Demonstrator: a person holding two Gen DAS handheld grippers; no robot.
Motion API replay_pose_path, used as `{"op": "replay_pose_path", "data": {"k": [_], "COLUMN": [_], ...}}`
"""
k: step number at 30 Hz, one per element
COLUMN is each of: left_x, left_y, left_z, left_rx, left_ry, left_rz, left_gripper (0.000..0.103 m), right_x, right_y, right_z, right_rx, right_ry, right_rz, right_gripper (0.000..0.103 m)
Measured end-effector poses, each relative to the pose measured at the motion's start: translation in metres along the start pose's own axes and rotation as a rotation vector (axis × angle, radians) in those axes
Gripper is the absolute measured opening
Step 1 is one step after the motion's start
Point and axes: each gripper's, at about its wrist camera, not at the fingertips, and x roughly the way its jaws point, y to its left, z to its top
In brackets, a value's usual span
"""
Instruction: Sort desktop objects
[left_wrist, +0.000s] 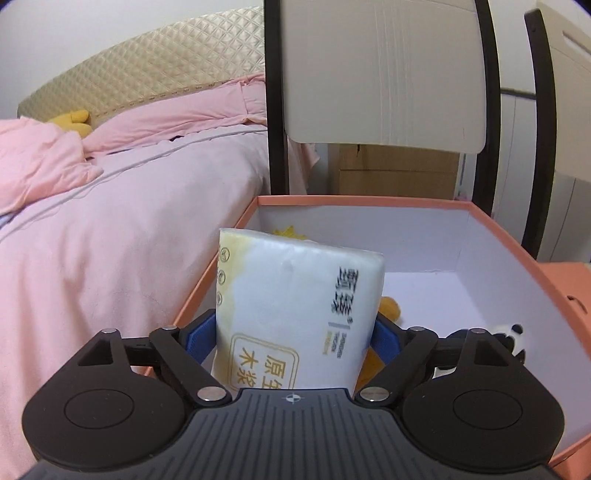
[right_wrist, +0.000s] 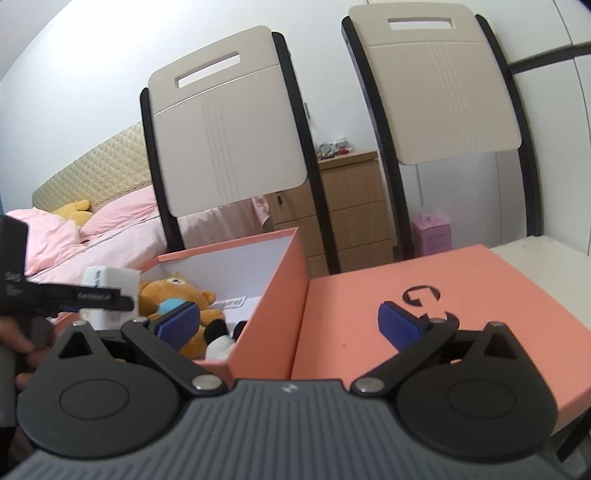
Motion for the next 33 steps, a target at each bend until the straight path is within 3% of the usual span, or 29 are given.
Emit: {"op": "replay_pose_path", "data": {"k": [2,9,19,27,33], "left_x": [-0.008,-0.028,-0.087,-0.114,-0.121], "left_y": [-0.001,-0.009,-0.027,-0.046,-0.065], "left_z": [-0.004,-0.011,-0.031,-0.087,-0.098], "left_rx": [-0.019,-0.016,-0.057,-0.067,-0.018], "left_ry": [-0.03,-0.111,-0.316,-0.351,-0.38], "left_rz": [-0.032,-0.066,-0.02,-0.052,-0.108], "left_gripper": [0.096,0.099,0.1,0.101,0.101], "right_x": [0.006,0.015,-0.014,-0.047,-0.062], "right_y": [-0.001,-0.006,-0.016,-0.023,-0.019], "right_z": [0.001,0.003,0.01,0.011,0.009], "right_rx": [0.011,0.031,0.05,0.032,-0.003], "right_ry": [-0.011,-0.058,-0.109,-0.142,-0.132], "right_rz": [-0.019,-0.07,-0.045,-0.007,-0.012], "right_gripper": [0.103,0.103,0.103,0.103,0.103]}}
